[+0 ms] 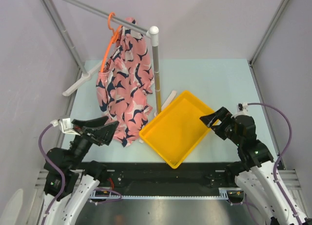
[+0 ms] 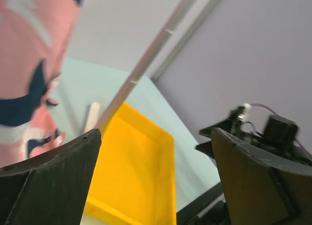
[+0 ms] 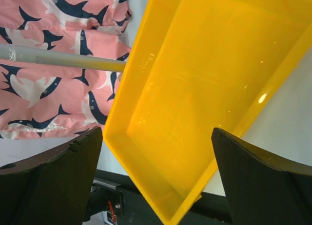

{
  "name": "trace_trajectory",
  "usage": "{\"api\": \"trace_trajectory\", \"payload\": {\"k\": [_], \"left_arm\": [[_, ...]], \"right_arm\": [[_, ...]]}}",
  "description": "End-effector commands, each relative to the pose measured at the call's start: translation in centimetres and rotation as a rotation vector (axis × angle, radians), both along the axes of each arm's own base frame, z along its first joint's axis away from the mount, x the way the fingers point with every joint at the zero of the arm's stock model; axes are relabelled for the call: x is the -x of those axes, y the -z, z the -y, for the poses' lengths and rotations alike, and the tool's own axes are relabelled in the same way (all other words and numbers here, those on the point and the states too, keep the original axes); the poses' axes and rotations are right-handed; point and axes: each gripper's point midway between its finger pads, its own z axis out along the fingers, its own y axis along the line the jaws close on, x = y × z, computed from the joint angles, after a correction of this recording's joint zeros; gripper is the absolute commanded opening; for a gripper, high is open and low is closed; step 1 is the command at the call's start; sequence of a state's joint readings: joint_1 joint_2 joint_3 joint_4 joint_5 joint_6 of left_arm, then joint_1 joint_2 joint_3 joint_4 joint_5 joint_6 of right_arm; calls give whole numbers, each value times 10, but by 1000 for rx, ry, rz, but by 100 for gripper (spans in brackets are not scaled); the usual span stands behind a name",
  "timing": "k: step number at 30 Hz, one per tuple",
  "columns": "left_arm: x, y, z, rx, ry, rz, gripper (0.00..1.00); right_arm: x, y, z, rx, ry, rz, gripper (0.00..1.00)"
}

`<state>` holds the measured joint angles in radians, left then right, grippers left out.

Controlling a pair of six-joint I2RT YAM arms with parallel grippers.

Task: Remove the shorts from the hanger

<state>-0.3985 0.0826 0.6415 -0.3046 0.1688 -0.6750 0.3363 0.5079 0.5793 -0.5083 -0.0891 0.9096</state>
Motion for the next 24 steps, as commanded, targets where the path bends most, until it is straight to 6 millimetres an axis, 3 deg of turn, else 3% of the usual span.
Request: {"api": "trace_trajectory", "payload": {"k": [1,4,7,9,10,12,13,14,15,16,17,18,19,22,24], "left_arm": [[-8,36,-39,-109,-224,-232,100],[2,31,-39,-195,-194,-268,100],[7,18,-25,-241,-104,-249,100],[-4,11,-26,-260,-128,-263,100],[-5,-4,-30,-258,-154,-239,100],[-25,-13,-38,-286,-233,-279,100],[-27,-38,-41,-277,-259,-248,100],[-33,-48,-43,-281,-279,-250,100],[-51,-51,-39,-305,-295,-282,100],[-53,-80,-45,-296,-329,-228,100],[-59,-92,-46,-302,-347,-209,100],[-77,-97,-42,-326,-362,-219,100],[-78,-126,-53,-318,-422,-164,100],[-103,-169,-58,-322,-499,-91,100],[-115,-187,-60,-320,-512,-55,100]], "right_arm": [[16,-2,24,181,0,-30,100],[21,-2,27,239,-31,-66,100],[26,0,23,269,-86,-110,100],[28,5,21,295,-117,-146,100],[27,1,20,297,-127,-142,100],[28,1,15,303,-162,-151,100],[27,-2,12,297,-168,-146,100],[26,-1,8,293,-186,-153,100],[26,-2,3,291,-208,-149,100],[26,-2,0,291,-218,-155,100],[24,-6,-4,287,-229,-144,100],[23,-5,-9,289,-242,-152,100],[26,-6,-17,284,-273,-152,100],[27,-17,-36,282,-319,-128,100],[25,-29,-44,291,-324,-92,100]]}}
